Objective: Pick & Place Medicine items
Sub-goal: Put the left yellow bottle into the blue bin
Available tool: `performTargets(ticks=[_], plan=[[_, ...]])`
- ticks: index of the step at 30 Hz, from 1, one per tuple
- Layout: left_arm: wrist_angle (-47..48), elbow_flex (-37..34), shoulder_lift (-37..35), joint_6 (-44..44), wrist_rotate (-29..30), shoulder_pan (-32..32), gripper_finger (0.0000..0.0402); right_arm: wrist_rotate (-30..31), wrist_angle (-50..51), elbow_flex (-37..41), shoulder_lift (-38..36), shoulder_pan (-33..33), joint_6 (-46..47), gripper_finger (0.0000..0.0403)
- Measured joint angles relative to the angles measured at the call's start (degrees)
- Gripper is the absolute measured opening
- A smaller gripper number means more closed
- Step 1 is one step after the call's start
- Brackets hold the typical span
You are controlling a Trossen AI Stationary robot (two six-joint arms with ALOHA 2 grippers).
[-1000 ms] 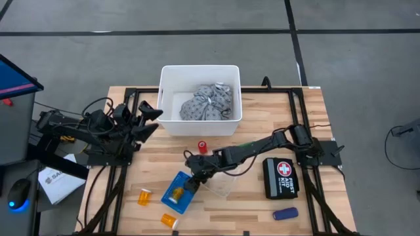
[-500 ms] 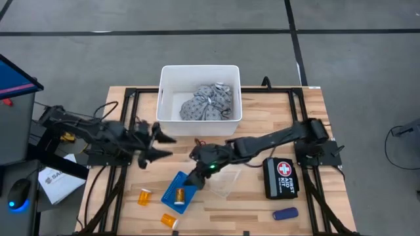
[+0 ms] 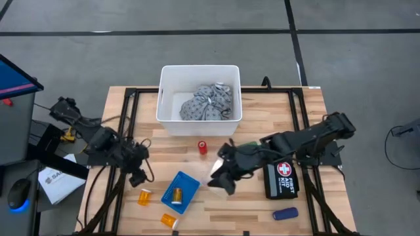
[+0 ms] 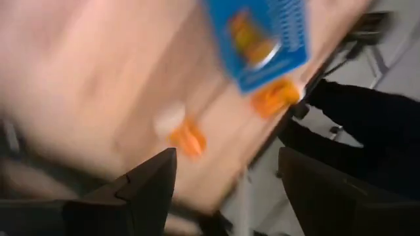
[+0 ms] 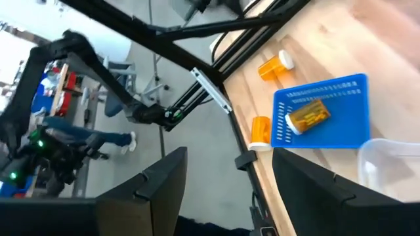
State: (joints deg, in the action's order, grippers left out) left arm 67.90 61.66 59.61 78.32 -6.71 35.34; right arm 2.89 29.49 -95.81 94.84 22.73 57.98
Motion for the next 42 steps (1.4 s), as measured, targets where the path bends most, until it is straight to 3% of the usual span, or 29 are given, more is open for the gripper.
performTargets(ticks=[3, 8, 14, 18, 26, 42], plan=[[0.02, -1.49, 2.72, 11.35, -3.69, 4.46, 0.026, 3.61, 2.84, 0.0, -1.63, 1.21, 0.64, 0.0221], [-2.28, -5.72, 6.44, 25.4, -3.86, 10.94, 0.026, 7.74, 5.51, 0.0, -3.59, 2.88, 2.33, 0.0221], [-17.06, -12.26, 10.23, 34.45, -2.51, 14.95, 0.026, 9.05, 6.2, 0.0, -4.93, 3.32, 2.69, 0.0221], [-22.55, -14.99, 13.45, 37.93, -2.26, 16.11, 0.026, 9.14, 6.3, 0.0, -5.5, 2.91, 2.69, 0.0221], [-23.38, -17.1, 18.81, 40.6, -0.33, 16.82, 0.026, 9.18, 6.52, 0.0, -5.78, 2.96, 2.97, 0.0221], [-35.06, -23.13, 19.98, 42.21, 1.21, 15.85, 0.026, 9.21, 5.54, 0.0, -5.76, 3.07, 3.99, 0.0221]])
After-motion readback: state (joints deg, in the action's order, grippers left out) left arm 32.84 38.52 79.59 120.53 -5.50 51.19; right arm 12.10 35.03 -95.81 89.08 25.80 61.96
